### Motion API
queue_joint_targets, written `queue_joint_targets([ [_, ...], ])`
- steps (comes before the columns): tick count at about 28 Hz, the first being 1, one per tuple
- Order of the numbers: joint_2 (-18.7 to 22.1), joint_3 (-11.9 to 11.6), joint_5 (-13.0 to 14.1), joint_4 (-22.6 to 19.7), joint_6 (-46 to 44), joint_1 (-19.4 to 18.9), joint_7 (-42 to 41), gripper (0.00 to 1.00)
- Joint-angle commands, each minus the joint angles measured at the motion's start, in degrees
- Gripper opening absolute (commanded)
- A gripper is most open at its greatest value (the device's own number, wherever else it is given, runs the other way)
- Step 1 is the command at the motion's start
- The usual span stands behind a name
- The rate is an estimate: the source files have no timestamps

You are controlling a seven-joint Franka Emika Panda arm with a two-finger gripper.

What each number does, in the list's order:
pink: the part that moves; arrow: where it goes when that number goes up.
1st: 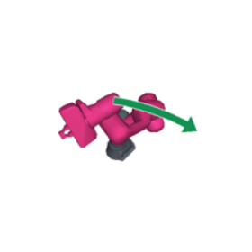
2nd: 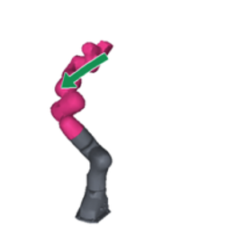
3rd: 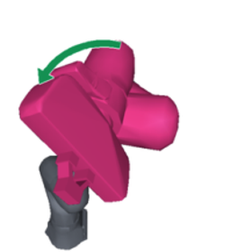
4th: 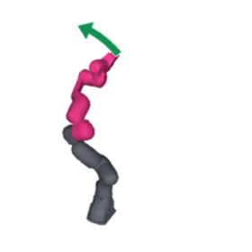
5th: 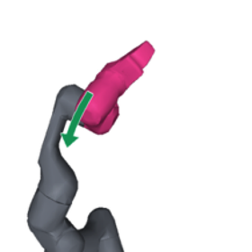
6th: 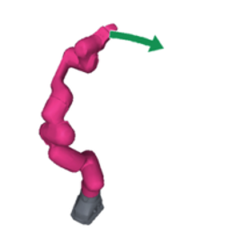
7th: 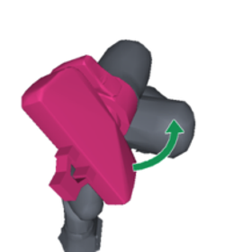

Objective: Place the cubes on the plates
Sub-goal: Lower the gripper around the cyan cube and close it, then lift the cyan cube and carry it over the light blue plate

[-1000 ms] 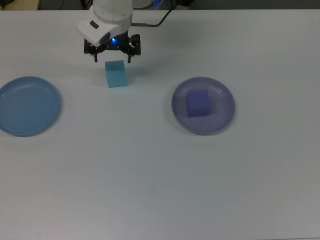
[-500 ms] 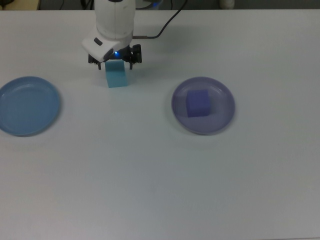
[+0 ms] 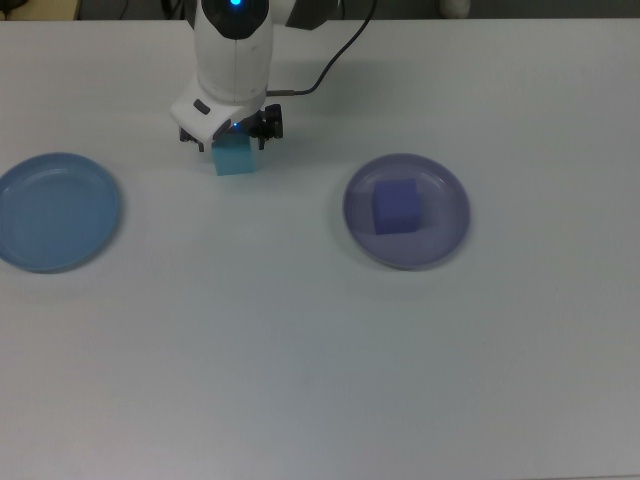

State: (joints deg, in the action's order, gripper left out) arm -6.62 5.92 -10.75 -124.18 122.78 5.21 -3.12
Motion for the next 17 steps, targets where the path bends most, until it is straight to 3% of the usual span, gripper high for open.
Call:
queue_joint_targets([
  [1, 0.9, -0.2, -1.2, -1.8, 2.0, 0.5, -1.1, 0.66],
  [2, 0.9, -0.2, -1.2, -1.7, 2.0, 0.5, -1.1, 0.45],
  [3, 0.8, -0.2, -1.2, -1.7, 2.0, 0.5, -1.1, 0.35],
  [7, 1.1, -0.2, -0.9, -0.7, 1.6, 0.8, -1.1, 0.09],
  [12, 1.1, -0.2, 0.1, 5.1, -0.6, 3.6, -1.1, 0.09],
  [13, 0.8, -0.2, 1.2, 8.3, -2.3, 5.0, -1.5, 0.09],
  [17, 0.6, -0.3, 6.1, 13.6, -4.5, 8.3, -6.3, 0.09],
])
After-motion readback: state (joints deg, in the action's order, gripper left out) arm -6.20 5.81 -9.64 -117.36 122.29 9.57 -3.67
